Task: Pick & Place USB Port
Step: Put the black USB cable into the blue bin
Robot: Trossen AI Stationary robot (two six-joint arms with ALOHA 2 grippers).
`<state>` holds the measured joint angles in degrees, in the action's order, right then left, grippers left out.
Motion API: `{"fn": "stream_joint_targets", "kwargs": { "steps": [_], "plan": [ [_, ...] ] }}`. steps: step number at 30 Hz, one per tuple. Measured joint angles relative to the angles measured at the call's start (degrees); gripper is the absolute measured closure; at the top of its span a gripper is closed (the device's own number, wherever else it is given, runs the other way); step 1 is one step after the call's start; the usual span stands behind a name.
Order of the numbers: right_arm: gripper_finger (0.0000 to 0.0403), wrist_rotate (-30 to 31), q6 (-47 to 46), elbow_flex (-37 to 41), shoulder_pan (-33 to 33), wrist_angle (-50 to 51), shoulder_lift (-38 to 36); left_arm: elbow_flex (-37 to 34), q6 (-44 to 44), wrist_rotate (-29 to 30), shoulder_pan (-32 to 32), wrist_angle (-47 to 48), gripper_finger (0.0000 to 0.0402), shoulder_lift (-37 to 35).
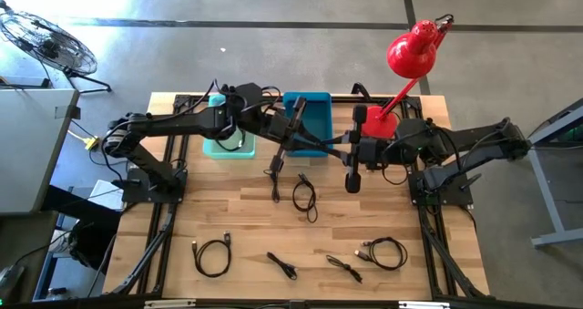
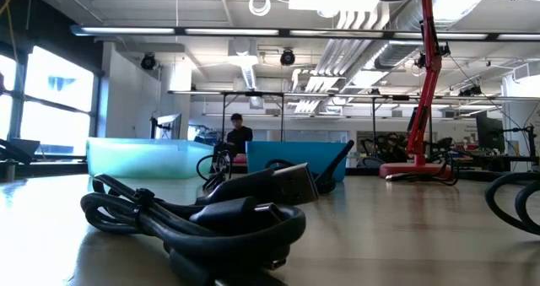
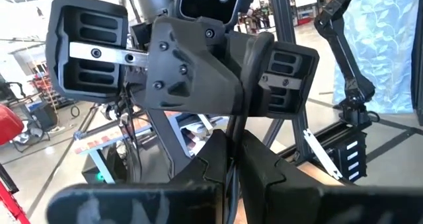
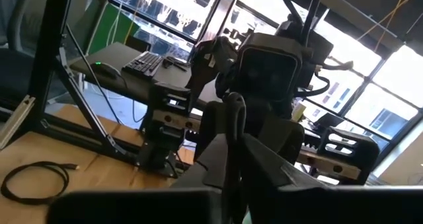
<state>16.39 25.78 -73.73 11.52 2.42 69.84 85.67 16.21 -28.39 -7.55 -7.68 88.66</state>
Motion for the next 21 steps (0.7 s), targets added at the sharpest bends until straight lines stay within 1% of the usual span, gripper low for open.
{"fn": "stream_joint_targets", "kwargs": {
  "steps": [3, 5, 7, 12, 15, 19, 21],
  "plan": [
    [0.0383, -0.3, -1.2, 0.0, -0.3, 0.1, 0.0, 0.0, 0.0, 0.0, 0.0, 0.1, 0.0390, 0.0],
    [0.0391, -0.3, -1.6, 0.0, -0.3, 0.6, 0.0, 0.0, 0.0, 0.0, 0.0, 0.4, 0.0381, 0.0],
    [0.0395, -0.3, -1.6, 0.0, -0.3, 1.1, 0.0, 0.0, 0.0, 0.0, 0.0, 0.7, 0.0357, 0.0],
    [0.0397, 0.0, -2.9, 0.0, -0.3, 1.8, 0.0, 0.0, 0.0, 1.7, 0.0, 1.9, 0.0283, -0.1],
    [0.0397, 0.5, -3.1, 0.0, -0.3, 1.8, -0.1, 0.0, 0.0, 1.8, 0.0, 3.5, 0.0244, -0.1],
    [0.0397, 3.6, -3.4, 0.0, -0.2, 3.6, -1.3, 0.0, 1.3, 2.4, -0.9, 11.1, 0.0197, -1.8],
    [0.0398, 6.1, -4.1, 0.0, -0.2, 5.5, -2.7, 0.0, 1.9, 5.2, -1.8, 17.9, 0.0183, -3.4]
  ]
}}
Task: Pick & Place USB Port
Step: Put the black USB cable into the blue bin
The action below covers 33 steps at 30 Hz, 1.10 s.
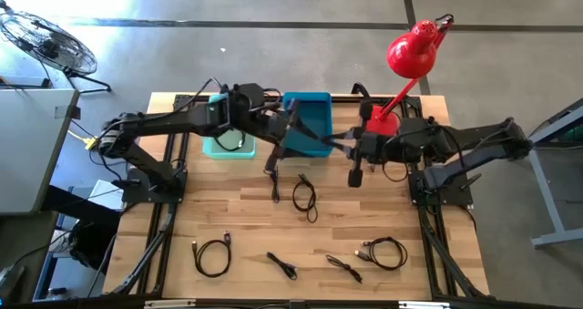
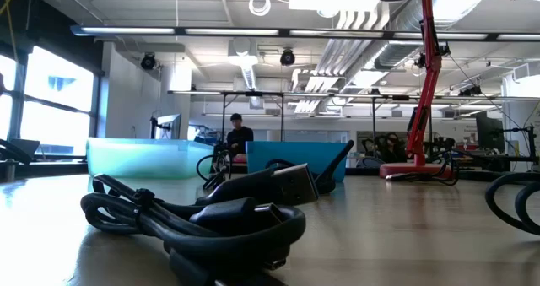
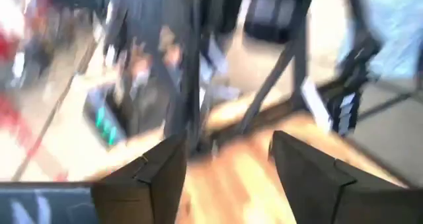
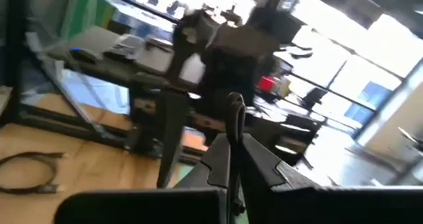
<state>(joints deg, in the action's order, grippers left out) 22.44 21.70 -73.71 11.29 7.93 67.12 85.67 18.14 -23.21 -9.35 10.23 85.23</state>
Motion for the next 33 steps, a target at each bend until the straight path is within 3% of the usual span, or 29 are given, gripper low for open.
{"fn": "stream_joint_targets", "kwargs": {
  "steps": [4, 6, 10, 14, 19, 23, 33],
  "plan": [
    [0.0398, 8.1, -5.0, -0.1, -0.1, 7.9, -4.4, 0.0, 3.3, 12.9, -0.9, 14.5, 0.0181, -4.9],
    [0.0398, 9.1, -9.1, -0.2, -1.6, 11.9, -5.9, 0.0, 5.2, 18.8, -0.8, 20.7, 0.0183, -7.8],
    [0.0398, 0.0, -20.8, -0.1, -8.9, 16.0, -5.4, 0.0, 6.1, 28.9, -0.7, 29.4, 0.0186, -13.6],
    [0.0398, -10.5, -28.4, -0.1, -16.7, 17.3, -0.1, 0.0, 5.7, 37.5, -0.8, 34.9, 0.0187, -18.6],
    [0.0398, -21.6, -32.5, 0.0, -23.2, 13.8, 8.6, 0.0, 4.1, 40.4, -0.8, 39.3, 0.0187, -21.7],
    [0.0398, -26.8, -34.5, 0.0, -27.2, 11.2, 14.4, 0.0, 3.3, 40.8, -0.8, 42.1, 0.0187, -22.2],
    [0.0398, -27.3, -35.4, 0.0, -33.6, 11.1, 23.6, 0.0, 2.4, 40.8, -0.8, 47.9, 0.0187, -19.4]
  ]
}}
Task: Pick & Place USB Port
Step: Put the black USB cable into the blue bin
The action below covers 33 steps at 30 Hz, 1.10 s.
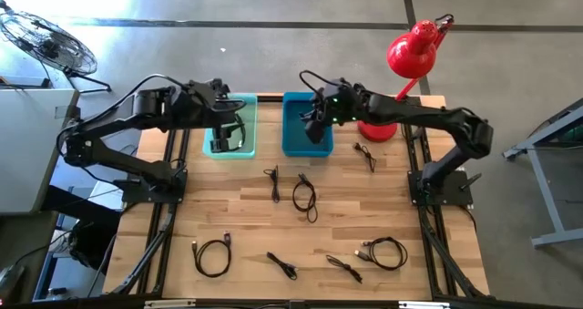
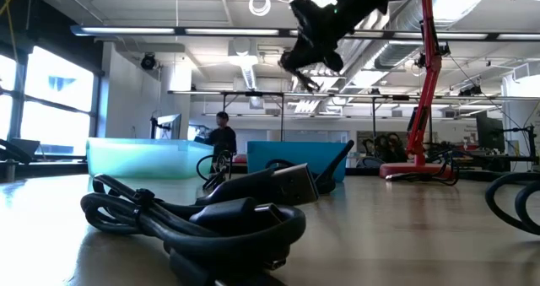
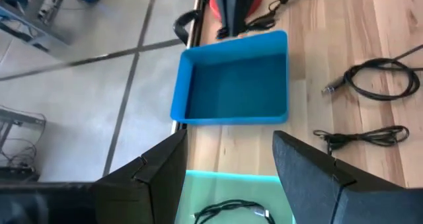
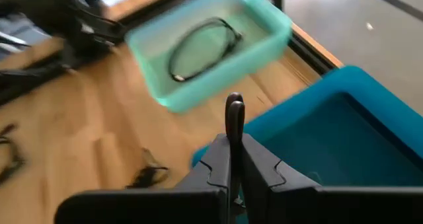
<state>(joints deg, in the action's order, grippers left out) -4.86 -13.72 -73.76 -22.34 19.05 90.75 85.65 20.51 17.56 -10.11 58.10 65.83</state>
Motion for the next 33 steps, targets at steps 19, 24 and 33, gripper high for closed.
{"fn": "stream_joint_targets", "kwargs": {
  "steps": [19, 24, 33],
  "plan": [
    [0.0368, -1.6, 2.0, 0.0, -2.4, 5.1, 8.5, 0.0, 0.7, 0.7, 0.0, 1.5, 0.0186, 3.8],
    [0.0297, -2.0, 1.7, 0.0, -2.4, 5.1, 8.4, 0.0, 0.7, 0.7, 0.0, 2.6, 0.0186, 4.1],
    [0.0208, -2.4, 0.9, 0.0, -2.4, 5.4, 6.2, 0.0, 0.7, 0.7, 0.0, 2.7, 0.0186, 4.1]
  ]
}}
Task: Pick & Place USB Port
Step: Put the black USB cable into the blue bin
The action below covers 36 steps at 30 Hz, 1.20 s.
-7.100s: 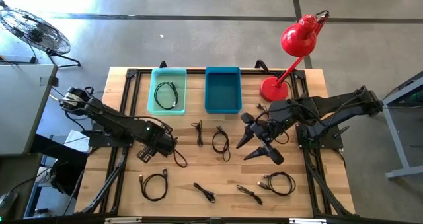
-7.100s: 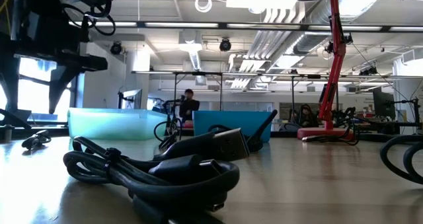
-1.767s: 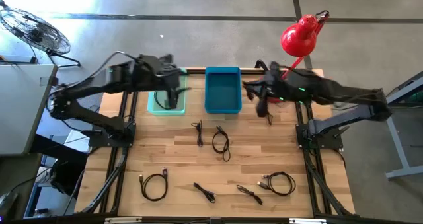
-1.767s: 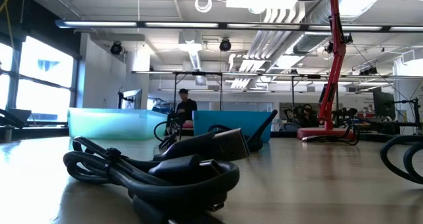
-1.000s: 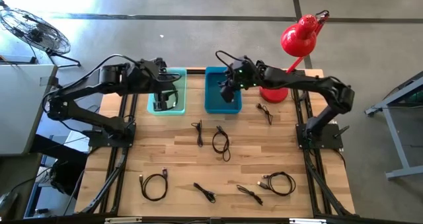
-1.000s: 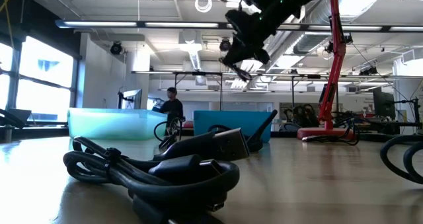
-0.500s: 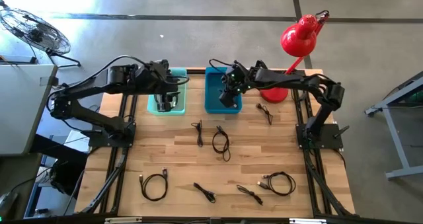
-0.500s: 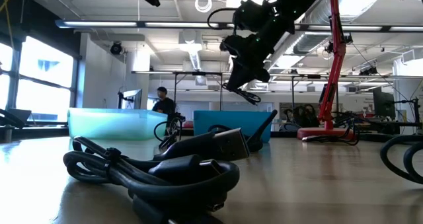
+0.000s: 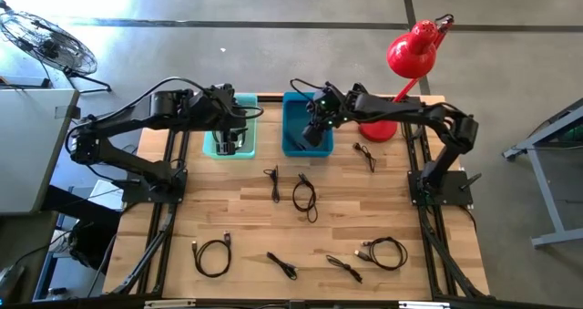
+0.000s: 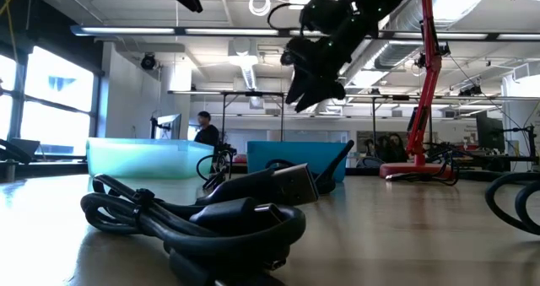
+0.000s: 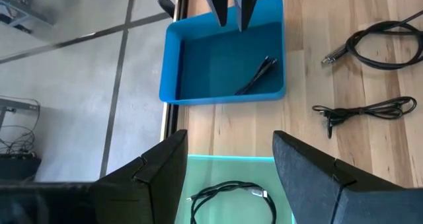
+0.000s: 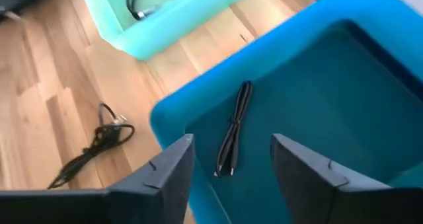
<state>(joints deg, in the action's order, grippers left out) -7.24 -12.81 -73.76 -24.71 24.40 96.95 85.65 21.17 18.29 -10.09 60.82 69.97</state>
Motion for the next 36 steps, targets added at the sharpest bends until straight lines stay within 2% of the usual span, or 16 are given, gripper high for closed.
{"fn": "stream_joint_targets", "kwargs": {
  "steps": [3, 6, 9, 11, 14, 20, 26, 32, 36],
  "plan": [
    [0.0195, -1.1, 2.2, 0.0, 0.0, 1.7, -3.3, 0.0, 0.3, 0.0, 0.0, 0.3, 0.0186, 0.0],
    [0.0193, -1.0, 4.2, 0.0, 0.1, 9.0, -8.3, 0.0, 0.9, 0.0, 0.0, 1.1, 0.0186, 0.0],
    [0.0195, 2.2, 5.5, 0.0, 0.4, 19.6, -13.8, 0.0, 1.1, 0.0, 0.0, 1.7, 0.0186, 0.0],
    [0.0194, 6.5, 5.1, 0.0, 0.9, 26.6, -17.1, 0.0, 1.1, 0.1, 0.0, 2.1, 0.0186, 0.0],
    [0.0192, 11.9, 1.6, 0.0, 1.7, 36.3, -20.8, 0.0, 1.1, 0.3, 0.0, 2.3, 0.0186, 0.0],
    [0.0192, 13.0, -8.5, 0.4, 2.3, 49.6, -22.2, 0.0, 2.4, 0.4, 0.0, 2.0, 0.0186, 0.0],
    [0.0192, 10.2, -14.2, 8.4, 2.4, 45.7, -21.9, 0.0, 3.1, 0.8, 0.0, -0.3, 0.0186, 0.0],
    [0.0192, 15.0, -17.1, 17.4, 2.1, 40.7, -21.9, 0.0, 4.1, 0.9, 0.0, -0.7, 0.0186, 0.0],
    [0.0192, 13.3, -16.9, 22.0, 0.8, 37.3, -21.9, 0.0, 4.1, 0.9, 0.0, -0.7, 0.0186, 0.0]
  ]
}}
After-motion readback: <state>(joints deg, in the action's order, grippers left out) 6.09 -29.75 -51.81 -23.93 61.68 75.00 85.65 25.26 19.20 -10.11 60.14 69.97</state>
